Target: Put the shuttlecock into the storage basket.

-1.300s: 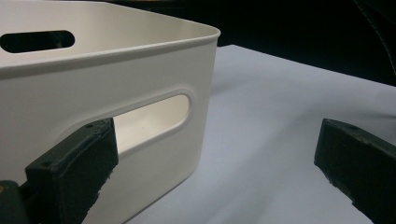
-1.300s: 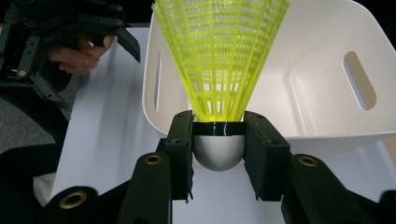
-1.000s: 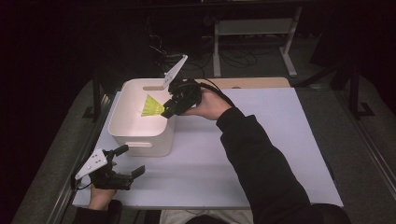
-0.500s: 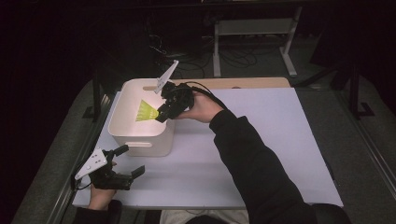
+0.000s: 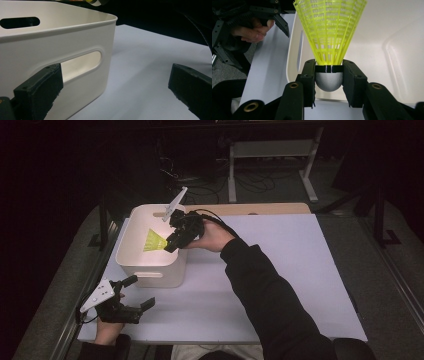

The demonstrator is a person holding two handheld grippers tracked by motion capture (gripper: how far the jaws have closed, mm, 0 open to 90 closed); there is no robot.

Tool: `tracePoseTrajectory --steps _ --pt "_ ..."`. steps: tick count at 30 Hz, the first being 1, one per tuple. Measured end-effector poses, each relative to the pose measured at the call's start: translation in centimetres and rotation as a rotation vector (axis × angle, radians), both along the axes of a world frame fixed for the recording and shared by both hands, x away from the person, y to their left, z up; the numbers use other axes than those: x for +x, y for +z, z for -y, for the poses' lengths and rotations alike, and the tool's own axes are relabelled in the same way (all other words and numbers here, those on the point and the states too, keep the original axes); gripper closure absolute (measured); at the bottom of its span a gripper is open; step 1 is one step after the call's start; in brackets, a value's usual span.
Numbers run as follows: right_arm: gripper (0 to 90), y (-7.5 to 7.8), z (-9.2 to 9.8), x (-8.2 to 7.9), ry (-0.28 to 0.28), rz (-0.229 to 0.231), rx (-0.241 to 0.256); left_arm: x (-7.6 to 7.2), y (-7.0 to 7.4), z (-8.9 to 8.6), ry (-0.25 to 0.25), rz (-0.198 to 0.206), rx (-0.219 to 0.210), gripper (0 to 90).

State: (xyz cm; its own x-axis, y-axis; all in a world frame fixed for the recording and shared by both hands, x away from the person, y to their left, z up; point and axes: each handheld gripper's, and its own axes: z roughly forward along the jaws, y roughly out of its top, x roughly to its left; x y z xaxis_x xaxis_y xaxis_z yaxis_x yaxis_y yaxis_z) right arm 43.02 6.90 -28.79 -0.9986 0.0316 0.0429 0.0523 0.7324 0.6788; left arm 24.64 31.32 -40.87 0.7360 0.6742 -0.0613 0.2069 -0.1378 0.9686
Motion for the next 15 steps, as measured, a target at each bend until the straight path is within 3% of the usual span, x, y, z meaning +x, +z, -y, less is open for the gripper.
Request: tracePoseTrajectory --steps 15 --pt "63.2 -1.5 -1.1 0.4 0.000 -0.021 -0.027 0.0 0.0 0.0 -0.002 0.001 0.001 0.0"
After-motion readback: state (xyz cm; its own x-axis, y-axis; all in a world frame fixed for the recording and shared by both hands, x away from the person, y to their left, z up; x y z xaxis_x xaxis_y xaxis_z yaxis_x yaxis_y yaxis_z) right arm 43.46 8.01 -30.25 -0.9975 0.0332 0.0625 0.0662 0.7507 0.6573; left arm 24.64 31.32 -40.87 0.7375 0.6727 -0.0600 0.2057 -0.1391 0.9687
